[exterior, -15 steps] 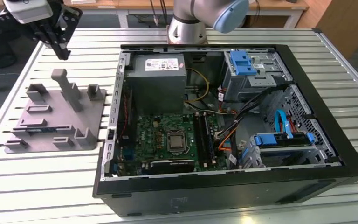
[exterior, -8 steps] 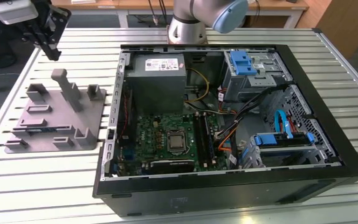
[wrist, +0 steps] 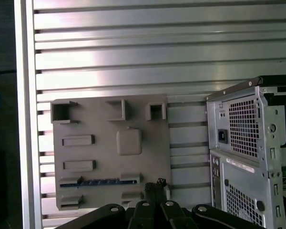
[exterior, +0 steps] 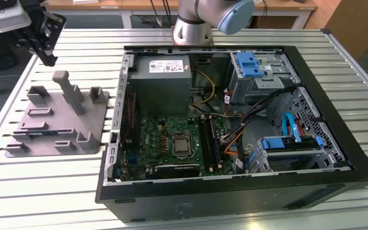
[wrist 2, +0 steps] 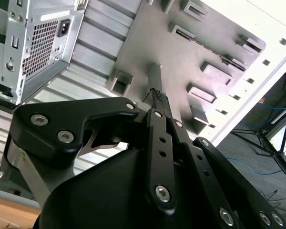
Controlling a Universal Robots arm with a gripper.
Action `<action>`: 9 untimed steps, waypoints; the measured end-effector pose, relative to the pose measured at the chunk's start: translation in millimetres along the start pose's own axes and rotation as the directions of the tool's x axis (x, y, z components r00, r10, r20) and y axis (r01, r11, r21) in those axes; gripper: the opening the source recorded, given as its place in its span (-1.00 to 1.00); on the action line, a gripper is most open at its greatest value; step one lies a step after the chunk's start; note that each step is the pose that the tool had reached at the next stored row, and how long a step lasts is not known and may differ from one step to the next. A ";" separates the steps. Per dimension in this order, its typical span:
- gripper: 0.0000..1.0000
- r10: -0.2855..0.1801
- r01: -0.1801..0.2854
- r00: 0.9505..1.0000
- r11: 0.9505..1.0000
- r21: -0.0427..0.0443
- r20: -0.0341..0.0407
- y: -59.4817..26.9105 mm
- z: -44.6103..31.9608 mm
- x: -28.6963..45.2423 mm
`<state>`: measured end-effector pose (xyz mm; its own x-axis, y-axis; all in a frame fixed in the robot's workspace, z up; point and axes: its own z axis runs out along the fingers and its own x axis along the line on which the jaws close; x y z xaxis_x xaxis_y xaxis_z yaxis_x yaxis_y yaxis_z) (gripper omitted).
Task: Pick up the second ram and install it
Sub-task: 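Reach for the second ram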
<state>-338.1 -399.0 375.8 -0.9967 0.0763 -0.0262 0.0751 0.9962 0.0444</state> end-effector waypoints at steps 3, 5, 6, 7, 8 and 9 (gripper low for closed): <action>-0.80 0.000 0.000 1.000 1.000 0.000 0.000 -1.0 2.0 8.3; -0.80 0.000 0.000 1.000 1.000 0.000 0.000 -1.7 2.9 12.8; -0.80 0.000 0.000 1.000 1.000 0.000 0.000 -2.1 3.3 15.1; -0.80 0.000 0.000 1.000 1.000 0.000 0.000 -2.5 3.7 17.4; -0.80 0.000 0.000 1.000 1.000 0.000 0.000 -2.9 4.2 19.6; -0.80 0.000 0.000 1.000 1.000 0.000 0.000 -3.4 4.6 21.8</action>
<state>-359.9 -400.4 370.5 -0.9967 0.0762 -0.0263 0.0749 0.9962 0.0444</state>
